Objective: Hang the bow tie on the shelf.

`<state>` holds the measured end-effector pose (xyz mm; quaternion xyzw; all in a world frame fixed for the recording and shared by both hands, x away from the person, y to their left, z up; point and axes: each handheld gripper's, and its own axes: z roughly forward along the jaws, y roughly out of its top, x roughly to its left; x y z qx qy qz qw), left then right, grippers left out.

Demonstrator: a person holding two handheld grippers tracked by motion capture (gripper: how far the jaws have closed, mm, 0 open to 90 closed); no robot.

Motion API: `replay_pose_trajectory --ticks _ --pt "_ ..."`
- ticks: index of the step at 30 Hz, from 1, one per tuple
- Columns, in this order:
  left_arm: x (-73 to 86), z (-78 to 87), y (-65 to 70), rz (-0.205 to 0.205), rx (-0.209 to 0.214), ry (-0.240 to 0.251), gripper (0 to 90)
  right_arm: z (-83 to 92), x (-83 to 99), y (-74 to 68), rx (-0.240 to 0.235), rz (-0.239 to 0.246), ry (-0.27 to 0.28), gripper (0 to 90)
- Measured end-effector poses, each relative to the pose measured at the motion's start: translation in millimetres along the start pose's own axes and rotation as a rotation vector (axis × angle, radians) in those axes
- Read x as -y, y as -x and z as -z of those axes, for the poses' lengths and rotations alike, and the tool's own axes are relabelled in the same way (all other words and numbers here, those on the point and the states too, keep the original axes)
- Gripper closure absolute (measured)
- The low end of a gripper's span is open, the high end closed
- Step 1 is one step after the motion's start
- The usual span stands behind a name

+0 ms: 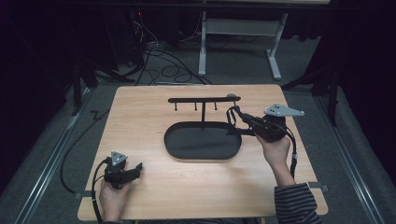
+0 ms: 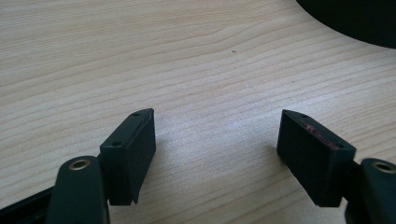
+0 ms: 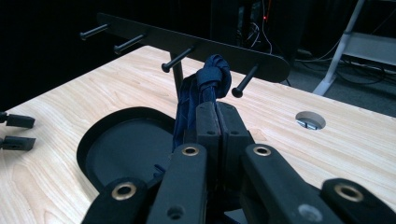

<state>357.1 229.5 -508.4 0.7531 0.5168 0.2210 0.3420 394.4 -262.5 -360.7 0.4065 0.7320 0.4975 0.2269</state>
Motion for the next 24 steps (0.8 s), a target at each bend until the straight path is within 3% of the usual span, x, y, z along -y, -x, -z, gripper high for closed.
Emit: replay_pose_trajectory --ticks 24 --pt "0.0 0.1 -0.1 0.001 0.001 0.0 28.5 -19.4 -3.1 17.7 0.034 -0.034 -0.018 90.0"
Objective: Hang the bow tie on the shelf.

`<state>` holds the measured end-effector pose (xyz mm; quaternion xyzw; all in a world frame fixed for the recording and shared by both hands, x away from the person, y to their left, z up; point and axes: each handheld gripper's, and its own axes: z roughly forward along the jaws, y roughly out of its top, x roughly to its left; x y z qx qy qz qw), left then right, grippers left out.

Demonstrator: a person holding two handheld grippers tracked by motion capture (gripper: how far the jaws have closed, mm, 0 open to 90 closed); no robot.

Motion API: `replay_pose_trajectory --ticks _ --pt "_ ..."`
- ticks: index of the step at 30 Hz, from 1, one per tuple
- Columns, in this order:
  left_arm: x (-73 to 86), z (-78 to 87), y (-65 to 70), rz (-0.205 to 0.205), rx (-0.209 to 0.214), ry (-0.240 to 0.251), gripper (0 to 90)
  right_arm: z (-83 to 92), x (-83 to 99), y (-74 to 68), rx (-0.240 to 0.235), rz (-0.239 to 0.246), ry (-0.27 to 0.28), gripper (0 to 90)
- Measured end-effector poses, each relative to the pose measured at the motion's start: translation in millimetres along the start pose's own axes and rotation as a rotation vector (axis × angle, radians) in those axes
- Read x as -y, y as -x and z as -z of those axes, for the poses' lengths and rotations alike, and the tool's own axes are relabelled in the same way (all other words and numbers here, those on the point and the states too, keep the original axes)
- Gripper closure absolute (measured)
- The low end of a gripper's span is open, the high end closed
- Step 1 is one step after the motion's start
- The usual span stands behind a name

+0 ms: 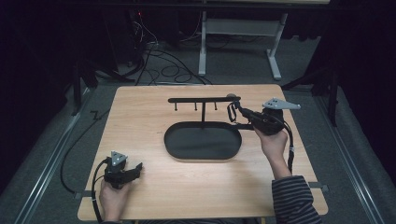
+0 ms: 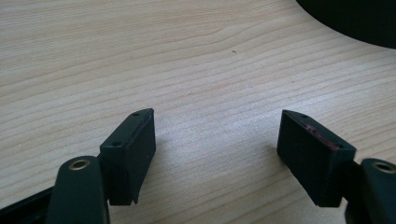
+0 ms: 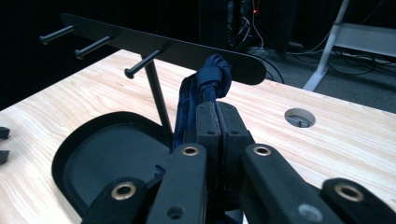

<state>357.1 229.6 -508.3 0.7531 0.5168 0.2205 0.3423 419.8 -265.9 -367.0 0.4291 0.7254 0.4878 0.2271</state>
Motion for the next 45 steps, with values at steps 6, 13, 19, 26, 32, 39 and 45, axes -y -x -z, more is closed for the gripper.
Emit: replay_pose_trajectory --ticks 6,13,19,26,32,39,45 --pt "0.0 0.1 -0.1 0.001 0.001 0.0 28.4 -4.5 1.8 5.2 0.018 -0.012 -0.009 90.0" --pt "0.0 0.1 -0.2 0.001 0.002 0.0 28.4 -9.0 4.4 12.4 0.044 -0.038 -0.024 90.0" --pt "0.1 0.1 -0.1 0.001 0.002 0.0 28.4 -11.8 6.2 15.2 0.036 -0.054 -0.031 89.6" --pt "0.0 0.1 -0.1 0.0 0.001 0.0 28.3 -13.0 8.5 14.7 0.036 -0.064 -0.033 87.9" --pt "0.0 0.1 0.0 -0.001 0.001 -0.001 28.3 -10.5 8.5 14.5 0.035 -0.056 -0.029 85.2" --pt "0.0 0.0 0.0 -0.001 0.001 -0.001 28.3 -0.2 8.9 13.4 0.025 -0.055 -0.014 79.3" --pt "0.0 0.0 0.1 -0.001 0.0 0.0 28.3 8.4 10.3 14.1 0.026 -0.057 -0.013 75.8"
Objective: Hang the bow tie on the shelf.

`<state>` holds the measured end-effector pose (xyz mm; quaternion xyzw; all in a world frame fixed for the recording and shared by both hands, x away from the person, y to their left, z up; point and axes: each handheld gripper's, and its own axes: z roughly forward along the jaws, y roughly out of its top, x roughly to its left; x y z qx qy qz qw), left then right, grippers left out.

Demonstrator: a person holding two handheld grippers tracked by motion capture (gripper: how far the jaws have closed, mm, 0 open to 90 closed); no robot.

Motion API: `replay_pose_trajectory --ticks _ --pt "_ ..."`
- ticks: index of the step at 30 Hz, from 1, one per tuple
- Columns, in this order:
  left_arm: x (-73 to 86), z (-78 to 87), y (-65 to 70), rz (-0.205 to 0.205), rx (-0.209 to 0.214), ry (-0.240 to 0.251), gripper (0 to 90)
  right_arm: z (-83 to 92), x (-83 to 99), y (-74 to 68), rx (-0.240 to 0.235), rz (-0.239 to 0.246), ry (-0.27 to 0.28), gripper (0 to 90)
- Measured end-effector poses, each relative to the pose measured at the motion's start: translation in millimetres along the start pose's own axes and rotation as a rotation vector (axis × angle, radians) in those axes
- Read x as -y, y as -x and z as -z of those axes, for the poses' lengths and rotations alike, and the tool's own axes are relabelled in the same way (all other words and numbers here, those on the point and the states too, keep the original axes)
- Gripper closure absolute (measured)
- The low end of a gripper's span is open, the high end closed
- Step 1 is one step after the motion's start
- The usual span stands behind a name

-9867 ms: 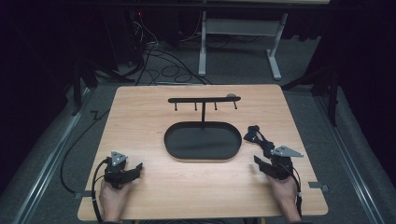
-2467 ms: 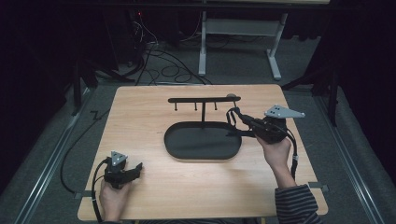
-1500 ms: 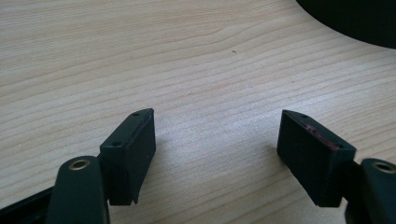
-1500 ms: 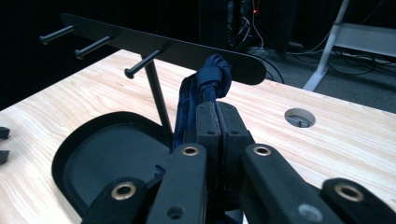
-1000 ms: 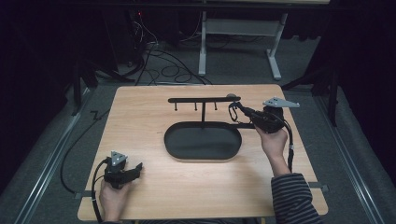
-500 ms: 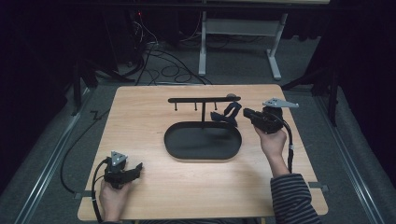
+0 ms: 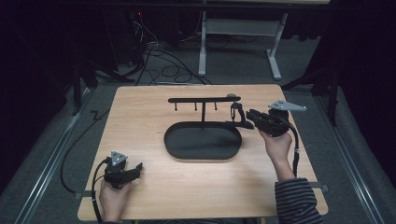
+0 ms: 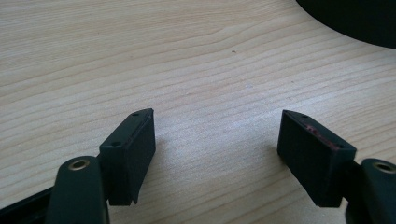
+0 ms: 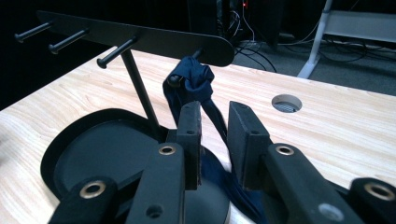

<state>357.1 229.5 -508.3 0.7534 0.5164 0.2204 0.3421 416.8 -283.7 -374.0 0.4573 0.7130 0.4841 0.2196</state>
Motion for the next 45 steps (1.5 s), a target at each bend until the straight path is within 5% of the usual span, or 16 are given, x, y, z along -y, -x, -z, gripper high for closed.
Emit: replay_pose_trajectory --ticks 10,45 --pt "0.0 0.0 0.0 0.0 0.0 0.0 28.3 12.4 8.1 5.6 0.033 -0.019 0.007 61.8" --pt "0.0 0.0 0.1 -0.001 -0.002 0.0 28.4 55.0 41.4 10.2 0.081 -0.033 0.027 58.3"
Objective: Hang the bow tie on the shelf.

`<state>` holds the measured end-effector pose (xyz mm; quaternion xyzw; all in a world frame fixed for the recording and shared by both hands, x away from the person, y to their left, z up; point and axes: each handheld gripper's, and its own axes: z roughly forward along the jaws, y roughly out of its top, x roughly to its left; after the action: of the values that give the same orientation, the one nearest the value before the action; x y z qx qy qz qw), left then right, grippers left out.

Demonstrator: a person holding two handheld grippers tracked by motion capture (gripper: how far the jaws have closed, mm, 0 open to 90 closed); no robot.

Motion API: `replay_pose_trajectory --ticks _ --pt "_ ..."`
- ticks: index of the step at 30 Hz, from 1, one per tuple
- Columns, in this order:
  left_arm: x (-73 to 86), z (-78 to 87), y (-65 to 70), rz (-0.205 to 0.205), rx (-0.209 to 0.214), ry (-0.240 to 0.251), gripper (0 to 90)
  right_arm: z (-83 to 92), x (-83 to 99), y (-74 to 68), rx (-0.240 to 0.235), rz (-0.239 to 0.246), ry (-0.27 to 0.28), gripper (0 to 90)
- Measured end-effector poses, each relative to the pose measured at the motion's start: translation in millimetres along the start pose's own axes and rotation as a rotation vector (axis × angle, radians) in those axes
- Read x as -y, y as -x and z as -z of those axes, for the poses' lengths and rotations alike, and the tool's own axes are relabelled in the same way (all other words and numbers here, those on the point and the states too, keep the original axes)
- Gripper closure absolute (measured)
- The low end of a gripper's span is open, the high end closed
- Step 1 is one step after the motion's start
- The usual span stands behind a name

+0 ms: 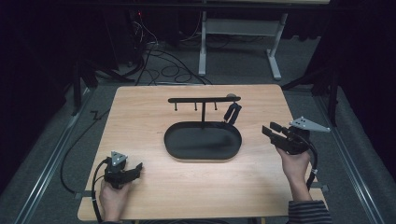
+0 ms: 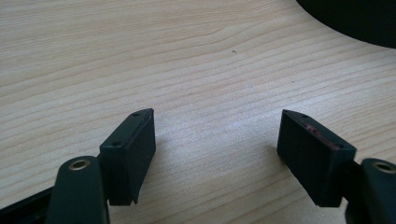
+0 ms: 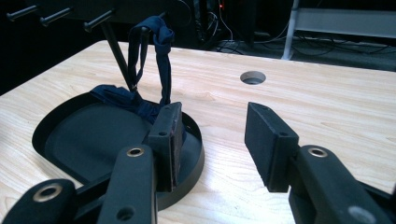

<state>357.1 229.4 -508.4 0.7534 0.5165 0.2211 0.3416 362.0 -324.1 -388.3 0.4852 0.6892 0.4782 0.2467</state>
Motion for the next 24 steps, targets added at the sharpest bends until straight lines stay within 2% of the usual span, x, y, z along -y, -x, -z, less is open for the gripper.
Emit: replay_pose_trajectory --ticks 16,24 --pt "0.0 0.0 0.1 0.0 -0.001 0.0 28.4 13.1 21.1 0.8 -0.003 -0.035 0.006 58.3" --pt "0.0 0.0 0.1 0.0 -0.001 0.0 28.4 13.7 29.0 -0.3 -0.002 -0.033 -0.005 58.2"
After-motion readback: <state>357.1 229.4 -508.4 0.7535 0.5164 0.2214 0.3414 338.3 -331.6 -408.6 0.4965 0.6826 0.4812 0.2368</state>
